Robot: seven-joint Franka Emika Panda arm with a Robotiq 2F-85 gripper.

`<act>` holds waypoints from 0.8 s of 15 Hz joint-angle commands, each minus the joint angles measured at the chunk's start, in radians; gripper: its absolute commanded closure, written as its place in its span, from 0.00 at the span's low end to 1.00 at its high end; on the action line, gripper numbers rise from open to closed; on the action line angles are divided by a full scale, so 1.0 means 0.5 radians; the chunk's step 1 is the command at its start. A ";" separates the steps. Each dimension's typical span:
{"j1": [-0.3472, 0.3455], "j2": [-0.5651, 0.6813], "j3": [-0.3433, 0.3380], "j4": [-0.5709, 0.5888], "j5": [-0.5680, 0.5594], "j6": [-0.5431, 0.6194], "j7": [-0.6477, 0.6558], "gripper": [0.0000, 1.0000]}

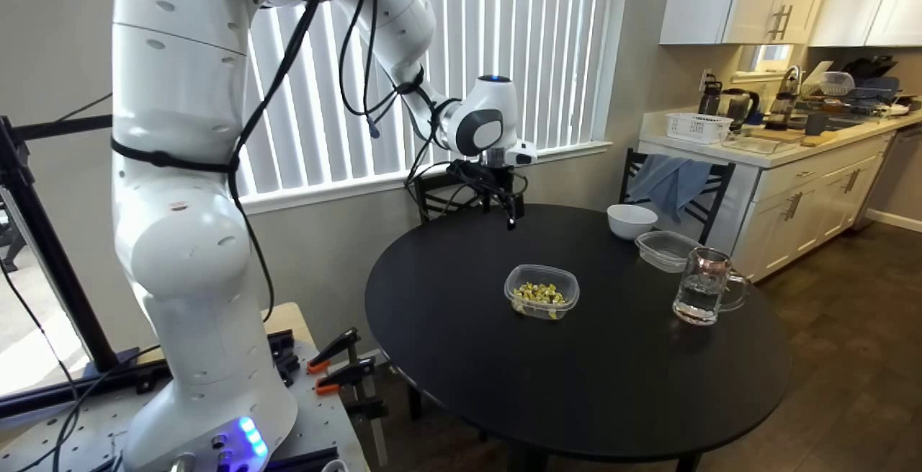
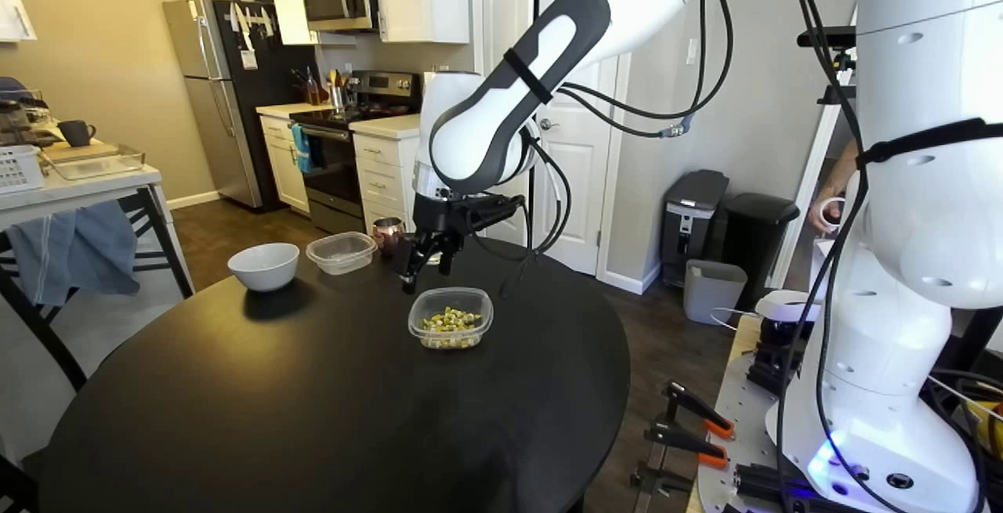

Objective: Pour the contents of the lunchbox onto the table

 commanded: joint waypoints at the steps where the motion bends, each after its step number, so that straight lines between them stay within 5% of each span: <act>1: -0.035 0.022 -0.044 -0.205 -0.218 0.029 -0.216 0.00; 6: 0.001 0.096 -0.267 -0.472 -0.798 0.186 -0.276 0.00; 12: 0.456 0.266 -0.982 -0.351 -1.860 0.483 0.236 0.00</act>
